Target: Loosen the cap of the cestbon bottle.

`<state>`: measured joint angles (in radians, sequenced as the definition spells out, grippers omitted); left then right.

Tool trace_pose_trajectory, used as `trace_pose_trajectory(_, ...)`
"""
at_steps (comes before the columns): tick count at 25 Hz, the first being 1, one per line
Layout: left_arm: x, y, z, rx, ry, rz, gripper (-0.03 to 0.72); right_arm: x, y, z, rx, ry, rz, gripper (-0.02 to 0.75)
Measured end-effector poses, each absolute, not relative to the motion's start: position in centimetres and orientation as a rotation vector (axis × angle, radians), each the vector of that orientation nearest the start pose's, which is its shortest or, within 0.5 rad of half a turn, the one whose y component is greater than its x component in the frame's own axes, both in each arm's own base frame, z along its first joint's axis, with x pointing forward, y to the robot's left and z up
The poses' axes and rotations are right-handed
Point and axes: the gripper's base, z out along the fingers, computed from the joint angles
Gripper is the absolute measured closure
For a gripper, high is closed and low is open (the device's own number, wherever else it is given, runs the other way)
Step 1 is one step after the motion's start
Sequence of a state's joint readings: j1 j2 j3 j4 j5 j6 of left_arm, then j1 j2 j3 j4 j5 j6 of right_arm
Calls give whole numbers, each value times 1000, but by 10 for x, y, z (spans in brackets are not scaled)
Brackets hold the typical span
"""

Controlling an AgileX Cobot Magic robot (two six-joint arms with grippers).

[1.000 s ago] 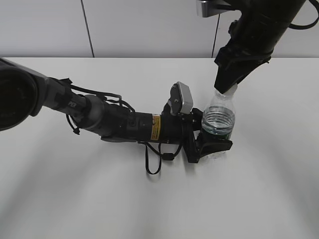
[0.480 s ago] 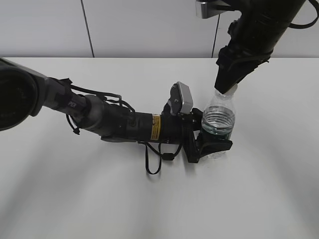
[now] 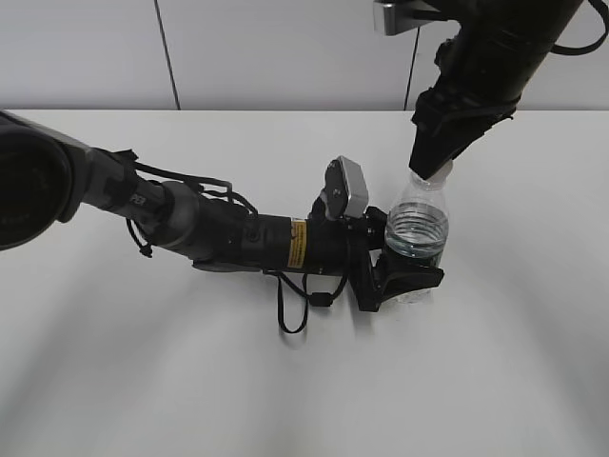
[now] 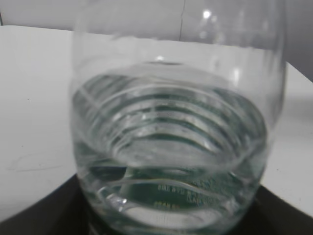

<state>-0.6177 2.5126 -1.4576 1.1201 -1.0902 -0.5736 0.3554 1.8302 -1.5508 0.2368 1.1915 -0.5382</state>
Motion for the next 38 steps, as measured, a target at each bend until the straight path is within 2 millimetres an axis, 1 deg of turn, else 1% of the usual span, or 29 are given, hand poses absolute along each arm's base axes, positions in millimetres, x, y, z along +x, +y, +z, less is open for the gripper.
trace_pose_trajectory(7,336,-328,49,1303,1357,-1141,188,347,150,273,-1160,2675,308,400)
trace_pose_trajectory(38,336,-328,49,1303,1357,-1141,188,348,150,273,-1141,2675,312,400)
